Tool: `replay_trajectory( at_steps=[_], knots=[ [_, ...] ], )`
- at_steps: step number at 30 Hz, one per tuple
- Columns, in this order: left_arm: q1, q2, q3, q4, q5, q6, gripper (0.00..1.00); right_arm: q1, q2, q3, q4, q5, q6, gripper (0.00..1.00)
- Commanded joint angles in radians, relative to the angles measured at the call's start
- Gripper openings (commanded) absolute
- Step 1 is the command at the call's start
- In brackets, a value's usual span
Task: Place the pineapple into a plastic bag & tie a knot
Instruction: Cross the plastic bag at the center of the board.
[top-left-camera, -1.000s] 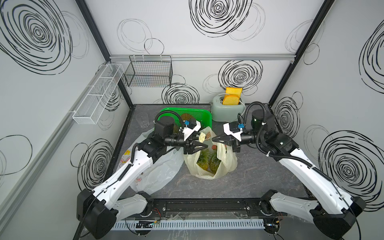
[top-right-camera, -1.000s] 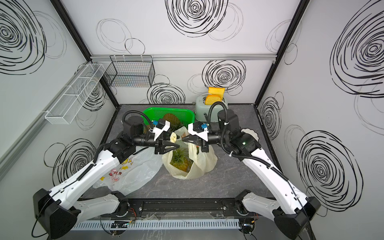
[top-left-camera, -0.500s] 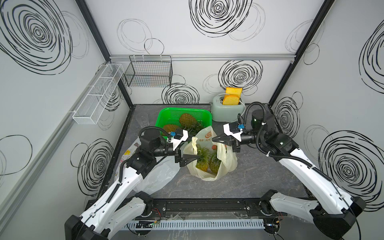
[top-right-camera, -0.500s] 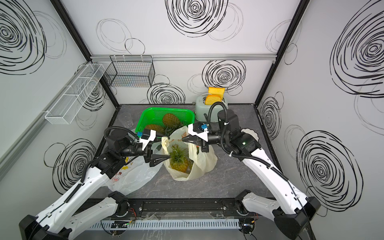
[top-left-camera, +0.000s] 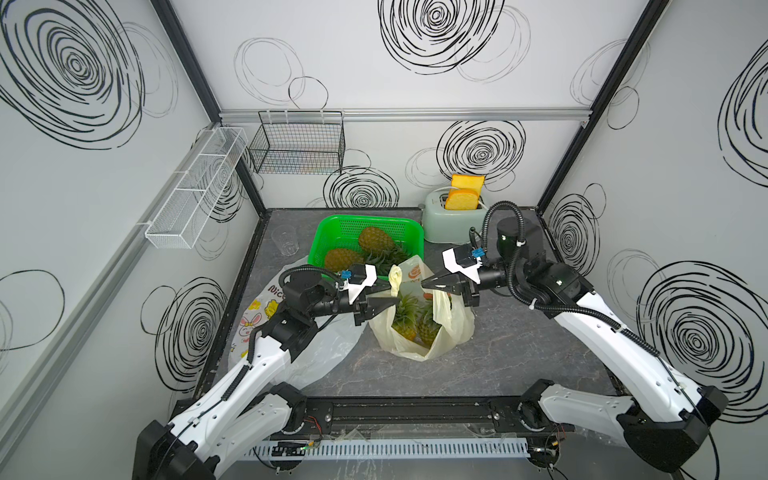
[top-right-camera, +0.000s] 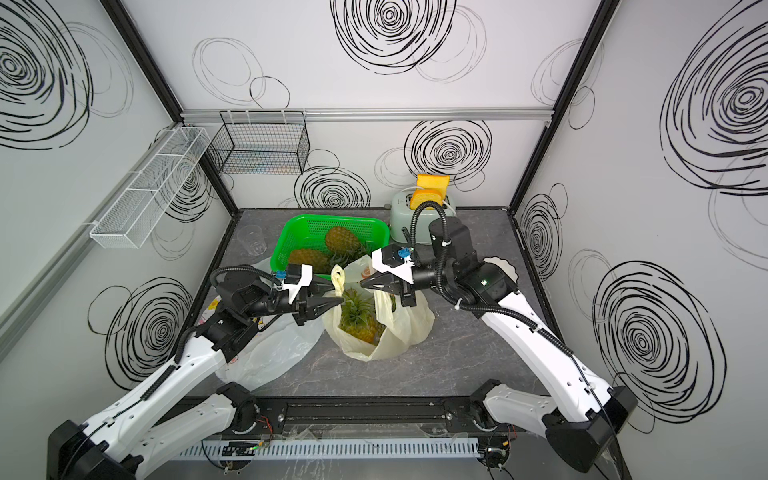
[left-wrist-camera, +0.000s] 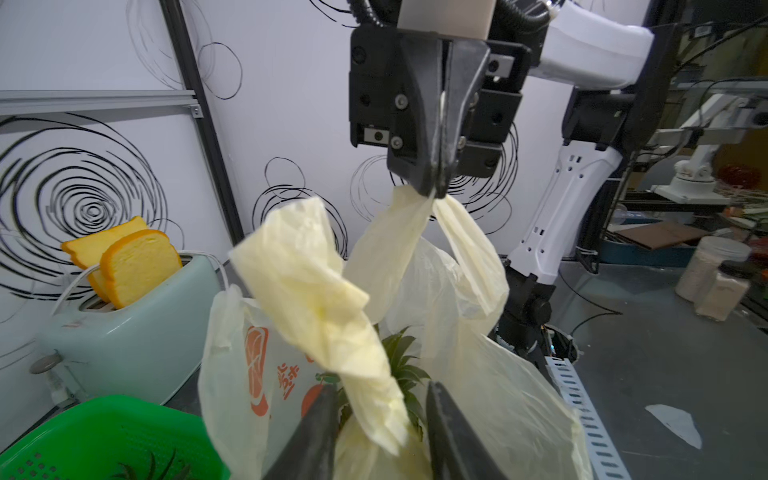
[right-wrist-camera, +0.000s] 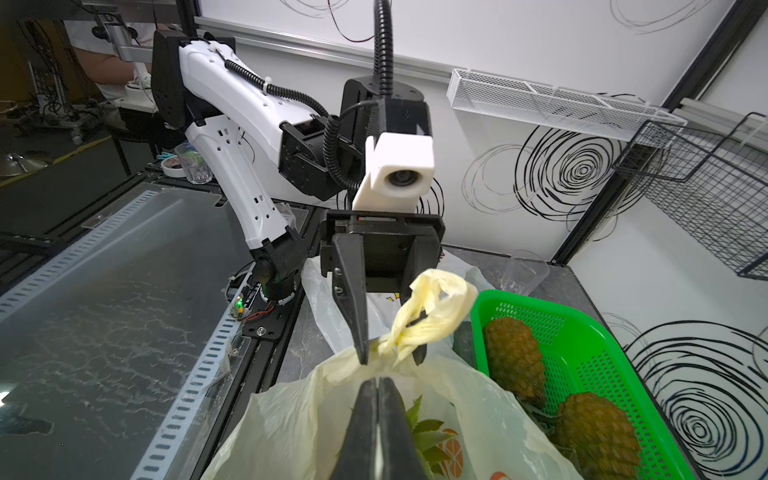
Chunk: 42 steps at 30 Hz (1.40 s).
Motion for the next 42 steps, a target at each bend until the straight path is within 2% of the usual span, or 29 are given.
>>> replay_trajectory(
  at_steps=[1, 8, 13, 16, 23, 29, 35, 42],
  knots=[
    [-0.014, 0.021, 0.002, 0.078, 0.006, 0.014, 0.30, 0.028, 0.023, 0.046, -0.040, -0.063, -0.037, 0.00],
    [-0.044, 0.064, 0.028, 0.063, 0.001, 0.035, 0.14, 0.093, 0.113, 0.082, -0.003, -0.109, -0.038, 0.00],
    [-0.060, 0.097, 0.068, 0.015, -0.002, 0.056, 0.10, 0.100, 0.162, 0.099, 0.030, -0.125, -0.047, 0.00],
    [-0.071, 0.106, 0.094, -0.023, 0.001, 0.079, 0.13, 0.100, 0.183, 0.100, 0.050, -0.119, -0.053, 0.00],
    [-0.085, 0.074, 0.075, -0.051, 0.048, 0.150, 0.41, 0.094, 0.200, 0.096, 0.090, -0.071, -0.060, 0.00],
    [-0.093, 0.070, 0.059, -0.011, 0.072, 0.147, 0.56, 0.093, 0.203, 0.084, 0.111, -0.048, -0.057, 0.00],
    [-0.111, 0.098, 0.065, 0.051, 0.065, 0.105, 0.57, 0.100, 0.199, 0.056, 0.182, 0.000, -0.020, 0.00],
    [-0.131, 0.143, 0.059, 0.163, 0.021, 0.021, 0.41, 0.113, 0.185, 0.012, 0.248, 0.019, 0.032, 0.00]
  ],
)
